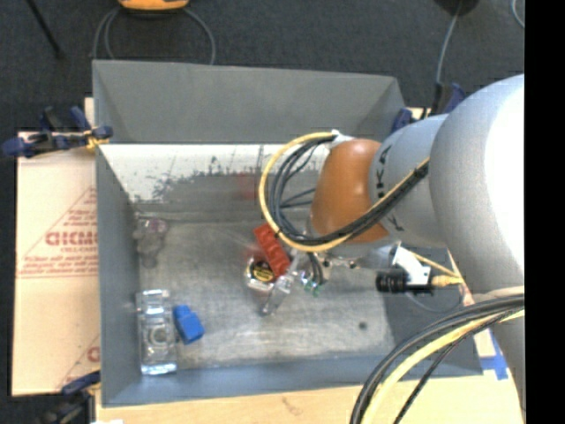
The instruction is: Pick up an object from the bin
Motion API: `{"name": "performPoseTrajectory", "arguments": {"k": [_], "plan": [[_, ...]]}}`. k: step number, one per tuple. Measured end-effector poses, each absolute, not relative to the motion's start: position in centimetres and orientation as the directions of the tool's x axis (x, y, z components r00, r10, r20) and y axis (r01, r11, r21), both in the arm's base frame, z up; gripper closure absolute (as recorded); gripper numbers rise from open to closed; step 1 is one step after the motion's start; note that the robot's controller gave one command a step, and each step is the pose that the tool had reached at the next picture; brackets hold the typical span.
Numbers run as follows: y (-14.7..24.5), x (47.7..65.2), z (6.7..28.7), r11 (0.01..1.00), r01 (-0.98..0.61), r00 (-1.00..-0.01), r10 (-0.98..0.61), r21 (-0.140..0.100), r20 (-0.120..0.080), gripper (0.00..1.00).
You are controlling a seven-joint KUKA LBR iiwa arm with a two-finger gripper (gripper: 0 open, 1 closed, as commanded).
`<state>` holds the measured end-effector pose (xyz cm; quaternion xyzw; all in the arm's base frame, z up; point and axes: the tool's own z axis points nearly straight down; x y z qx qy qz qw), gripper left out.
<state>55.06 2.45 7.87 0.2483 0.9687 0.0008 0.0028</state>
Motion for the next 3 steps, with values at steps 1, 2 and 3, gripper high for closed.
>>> {"name": "performPoseTrajectory", "arguments": {"k": [1,2,3], "plan": [[2.43,55.14,8.00,0.879,0.478,-0.878,0.478,0.003,-0.007,1.00],[2.44,55.02,7.86,0.880,0.476,-0.880,0.476,0.001,-0.004,0.00],[2.44,55.14,8.00,0.880,0.474,-0.880,0.474,0.002,-0.007,1.00]]}}
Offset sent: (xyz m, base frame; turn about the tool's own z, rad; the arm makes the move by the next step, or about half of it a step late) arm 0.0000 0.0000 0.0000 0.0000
